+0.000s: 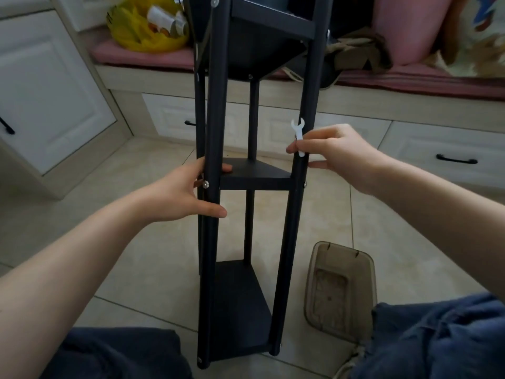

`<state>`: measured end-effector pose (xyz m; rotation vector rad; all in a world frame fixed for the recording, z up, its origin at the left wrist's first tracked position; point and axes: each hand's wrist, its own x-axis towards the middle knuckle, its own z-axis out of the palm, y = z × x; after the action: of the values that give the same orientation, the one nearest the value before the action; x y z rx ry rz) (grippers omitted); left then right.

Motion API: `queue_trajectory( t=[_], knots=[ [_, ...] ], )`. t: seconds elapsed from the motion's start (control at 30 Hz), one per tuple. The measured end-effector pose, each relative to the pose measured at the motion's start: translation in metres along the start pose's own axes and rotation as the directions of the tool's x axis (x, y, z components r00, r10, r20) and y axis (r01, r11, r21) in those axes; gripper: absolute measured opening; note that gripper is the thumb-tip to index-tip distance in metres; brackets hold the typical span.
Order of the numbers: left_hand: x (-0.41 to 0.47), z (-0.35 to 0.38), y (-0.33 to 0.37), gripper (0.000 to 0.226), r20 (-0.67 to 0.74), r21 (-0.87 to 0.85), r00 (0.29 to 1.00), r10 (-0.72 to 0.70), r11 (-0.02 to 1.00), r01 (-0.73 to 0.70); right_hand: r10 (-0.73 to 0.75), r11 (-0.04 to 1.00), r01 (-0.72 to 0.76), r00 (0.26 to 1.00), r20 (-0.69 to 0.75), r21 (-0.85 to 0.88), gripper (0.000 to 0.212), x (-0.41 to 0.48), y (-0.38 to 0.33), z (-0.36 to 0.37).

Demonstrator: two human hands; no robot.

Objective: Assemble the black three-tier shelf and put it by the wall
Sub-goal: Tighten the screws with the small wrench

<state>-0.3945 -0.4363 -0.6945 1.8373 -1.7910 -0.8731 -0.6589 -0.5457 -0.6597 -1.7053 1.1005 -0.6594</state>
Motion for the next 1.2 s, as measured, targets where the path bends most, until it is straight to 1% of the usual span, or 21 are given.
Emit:
queue_trajectory(
  t=[0.13, 0.23, 0.3, 0.33, 0.37, 0.43, 0.47, 0.5, 0.57, 0.67, 0.8, 1.03, 1.2],
  knots=[
    [-0.002, -0.002, 0.002, 0.08, 0.008, 0.011, 1.0, 0.009, 1.0, -0.009, -0.012, 0.984, 0.012, 1.0, -0.001, 0.176, 0.016, 0.003, -0.008, 0.004],
    [-0.003, -0.002, 0.004, 0.078, 0.009, 0.012, 1.0, 0.015, 1.0, -0.015, -0.005, 0.97, 0.006, 1.0, -0.004, 0.245, 0.017, 0.004, -0.012, 0.003],
    [-0.004, -0.006, 0.007, 0.082, -0.019, -0.07, 1.0, 0.014, 0.997, -0.015, -0.027, 0.976, 0.032, 0.999, -0.026, 0.215, 0.017, 0.004, -0.015, 0.004],
    [-0.005, -0.009, 0.009, 0.084, -0.051, -0.133, 0.999, 0.012, 0.991, -0.019, -0.042, 0.979, 0.05, 0.998, -0.041, 0.198, 0.017, 0.005, -0.018, 0.005],
    [-0.005, -0.012, 0.011, 0.081, -0.095, -0.195, 0.995, 0.008, 0.98, -0.026, -0.055, 0.978, 0.065, 0.997, -0.056, 0.197, 0.017, 0.005, -0.021, 0.006],
    [-0.006, -0.018, 0.013, 0.065, -0.204, -0.276, 0.979, -0.009, 0.96, -0.048, -0.072, 0.97, 0.087, 0.995, -0.072, 0.227, 0.017, 0.006, -0.028, 0.006],
    [-0.006, -0.02, 0.014, 0.056, -0.251, -0.285, 0.968, -0.018, 0.957, -0.056, -0.08, 0.965, 0.096, 0.994, -0.074, 0.242, 0.018, 0.006, -0.032, 0.007],
    [-0.006, -0.022, 0.013, 0.051, -0.283, -0.278, 0.959, -0.023, 0.959, -0.059, -0.088, 0.962, 0.105, 0.993, -0.076, 0.252, 0.019, 0.006, -0.035, 0.008],
    [-0.007, -0.023, 0.012, 0.047, -0.312, -0.255, 0.95, -0.029, 0.966, -0.054, -0.1, 0.96, 0.122, 0.99, -0.101, 0.25, 0.019, 0.006, -0.04, 0.011],
    [-0.007, -0.026, 0.009, 0.042, -0.333, -0.272, 0.941, -0.057, 0.962, -0.038, -0.125, 0.964, 0.156, 0.98, -0.154, 0.214, 0.017, 0.007, -0.047, 0.017],
    [-0.006, -0.029, 0.004, 0.037, -0.339, -0.269, 0.936, -0.096, 0.963, 0.002, -0.17, 0.967, 0.195, 0.973, -0.156, 0.165, 0.015, 0.005, -0.055, 0.024],
    [-0.003, -0.027, 0.002, 0.04, -0.35, -0.264, 0.93, -0.111, 0.964, 0.016, -0.254, 0.949, 0.278, 0.953, -0.163, 0.15, 0.013, 0.0, -0.07, 0.026],
    [0.002, -0.023, -0.003, 0.045, -0.372, -0.212, 0.922, -0.108, 0.977, 0.029, -0.314, 0.934, 0.33, 0.94, -0.131, 0.133, 0.012, -0.003, -0.073, 0.03]
  ],
)
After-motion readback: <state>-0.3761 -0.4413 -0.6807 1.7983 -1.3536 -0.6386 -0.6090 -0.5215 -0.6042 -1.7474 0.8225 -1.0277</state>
